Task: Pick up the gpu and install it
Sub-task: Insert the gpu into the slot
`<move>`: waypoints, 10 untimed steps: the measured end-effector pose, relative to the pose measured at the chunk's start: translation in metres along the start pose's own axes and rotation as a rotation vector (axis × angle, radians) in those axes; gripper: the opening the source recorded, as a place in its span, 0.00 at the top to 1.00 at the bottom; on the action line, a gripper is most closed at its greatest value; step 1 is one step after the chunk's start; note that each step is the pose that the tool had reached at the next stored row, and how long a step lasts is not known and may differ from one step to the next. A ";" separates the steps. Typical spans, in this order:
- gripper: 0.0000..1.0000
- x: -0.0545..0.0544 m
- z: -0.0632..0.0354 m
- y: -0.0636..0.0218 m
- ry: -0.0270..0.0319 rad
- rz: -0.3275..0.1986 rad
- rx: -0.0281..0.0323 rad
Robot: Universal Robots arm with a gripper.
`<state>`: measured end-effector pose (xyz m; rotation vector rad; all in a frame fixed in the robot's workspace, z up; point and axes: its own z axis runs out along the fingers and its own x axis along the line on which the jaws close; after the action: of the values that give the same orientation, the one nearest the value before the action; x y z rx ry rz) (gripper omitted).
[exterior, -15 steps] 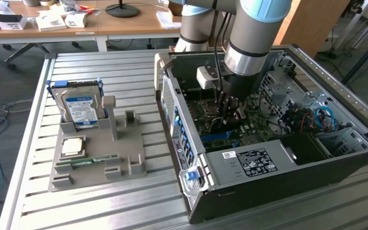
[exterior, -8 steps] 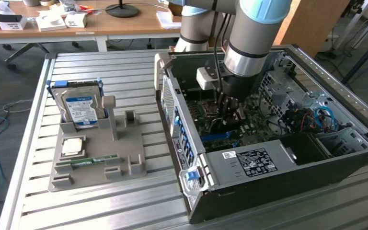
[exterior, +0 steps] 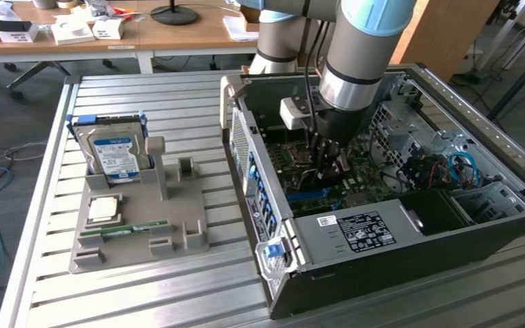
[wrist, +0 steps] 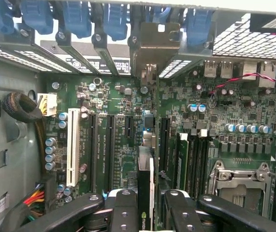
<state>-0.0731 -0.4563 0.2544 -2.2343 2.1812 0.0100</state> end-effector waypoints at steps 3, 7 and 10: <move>0.74 0.000 0.0001 0.0000 0.0002 0.000 -0.0001; 0.74 0.000 0.0012 0.0001 0.0001 0.000 -0.0001; 0.74 0.000 0.0012 0.0000 0.0000 0.000 -0.0001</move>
<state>-0.0732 -0.4563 0.2531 -2.2343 2.1812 0.0100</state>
